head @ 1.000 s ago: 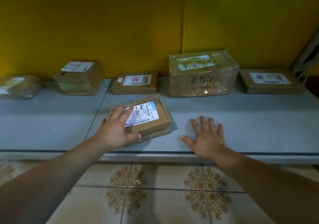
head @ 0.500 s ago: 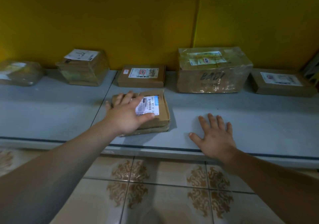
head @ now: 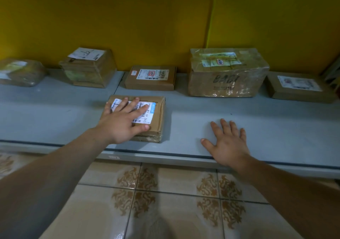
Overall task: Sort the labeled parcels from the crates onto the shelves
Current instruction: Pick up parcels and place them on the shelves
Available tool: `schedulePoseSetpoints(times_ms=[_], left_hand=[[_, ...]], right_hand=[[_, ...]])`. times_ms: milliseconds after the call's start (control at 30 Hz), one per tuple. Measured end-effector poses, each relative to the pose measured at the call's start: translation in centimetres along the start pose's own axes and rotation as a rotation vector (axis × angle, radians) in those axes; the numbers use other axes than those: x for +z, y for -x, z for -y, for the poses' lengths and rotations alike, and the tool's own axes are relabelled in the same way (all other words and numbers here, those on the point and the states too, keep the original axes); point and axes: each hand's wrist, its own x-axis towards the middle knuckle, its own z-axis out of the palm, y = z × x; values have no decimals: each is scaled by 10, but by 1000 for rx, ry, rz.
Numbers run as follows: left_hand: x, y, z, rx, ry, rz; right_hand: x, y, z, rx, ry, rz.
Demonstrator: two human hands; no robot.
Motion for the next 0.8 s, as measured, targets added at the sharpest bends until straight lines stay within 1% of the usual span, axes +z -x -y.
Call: schedulePoseSetpoints(times_ms=[267,433,500,633,800], left_hand=[[-5,-4,-2,-19,52,-36],[-19,-6,-10,-56,84,49],[-32,-5,-19,-79,85,82],[-72,1,-58,23,224,125],[-142,35,-112,177,254,188]], right_hand=[[-2,0,1,6,-7,17],[-20,5,-8,-9,-71,123],[-35,13,-11,30,-116,110],[-85,40,-13,122,-174,97],[-175,102,-6,208,-214,137]])
